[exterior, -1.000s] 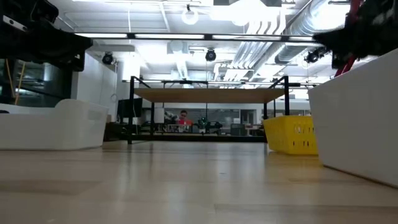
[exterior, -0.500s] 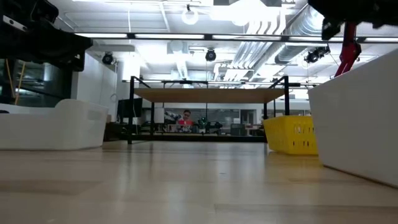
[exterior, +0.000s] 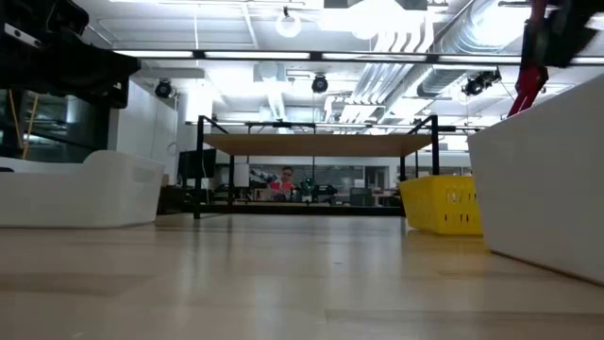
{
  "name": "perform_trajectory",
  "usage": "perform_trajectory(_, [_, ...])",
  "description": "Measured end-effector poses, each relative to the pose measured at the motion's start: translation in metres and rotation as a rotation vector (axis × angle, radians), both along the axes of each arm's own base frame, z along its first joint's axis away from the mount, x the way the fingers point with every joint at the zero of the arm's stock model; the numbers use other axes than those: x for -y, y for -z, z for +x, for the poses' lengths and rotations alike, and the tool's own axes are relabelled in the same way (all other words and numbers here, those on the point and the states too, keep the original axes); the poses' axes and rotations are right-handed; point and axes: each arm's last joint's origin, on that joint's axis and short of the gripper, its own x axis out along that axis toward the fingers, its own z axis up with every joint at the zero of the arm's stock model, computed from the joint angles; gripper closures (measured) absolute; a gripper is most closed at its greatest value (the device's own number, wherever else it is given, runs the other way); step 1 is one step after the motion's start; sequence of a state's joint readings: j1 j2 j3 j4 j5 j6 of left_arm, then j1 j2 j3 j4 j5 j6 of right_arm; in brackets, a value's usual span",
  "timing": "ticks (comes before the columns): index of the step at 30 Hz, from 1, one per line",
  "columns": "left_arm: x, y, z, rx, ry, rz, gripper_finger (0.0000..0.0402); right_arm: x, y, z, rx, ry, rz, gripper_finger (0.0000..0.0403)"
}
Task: Stack baskets on shelf by color
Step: Put the middle right black bin on the shelf
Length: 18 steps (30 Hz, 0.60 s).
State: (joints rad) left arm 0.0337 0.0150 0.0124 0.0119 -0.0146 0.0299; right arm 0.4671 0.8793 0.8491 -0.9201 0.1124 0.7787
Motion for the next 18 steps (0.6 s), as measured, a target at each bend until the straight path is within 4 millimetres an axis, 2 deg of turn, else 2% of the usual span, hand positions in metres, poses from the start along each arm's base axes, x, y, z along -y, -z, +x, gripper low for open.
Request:
perform_trajectory(4, [0.0,0.0,0.0,0.0,0.0,0.0,0.0401,-0.016,0.016,-0.003,-0.229,0.049,-0.07,0.0254])
perform_trajectory(8, [0.0,0.0,0.0,0.0,0.0,0.0,0.0401,-0.026,0.035,-0.003,-0.371,0.083,-0.188,0.0258])
perform_trajectory(14, [0.0,0.0,0.0,0.0,0.0,0.0,0.0401,-0.034,0.061,0.0,-0.468,0.085,-0.308,0.0252])
perform_trajectory(18, [0.0,0.0,0.0,0.0,0.0,0.0,0.0402,-0.036,0.07,0.005,-0.487,0.103,-0.371,0.0242])
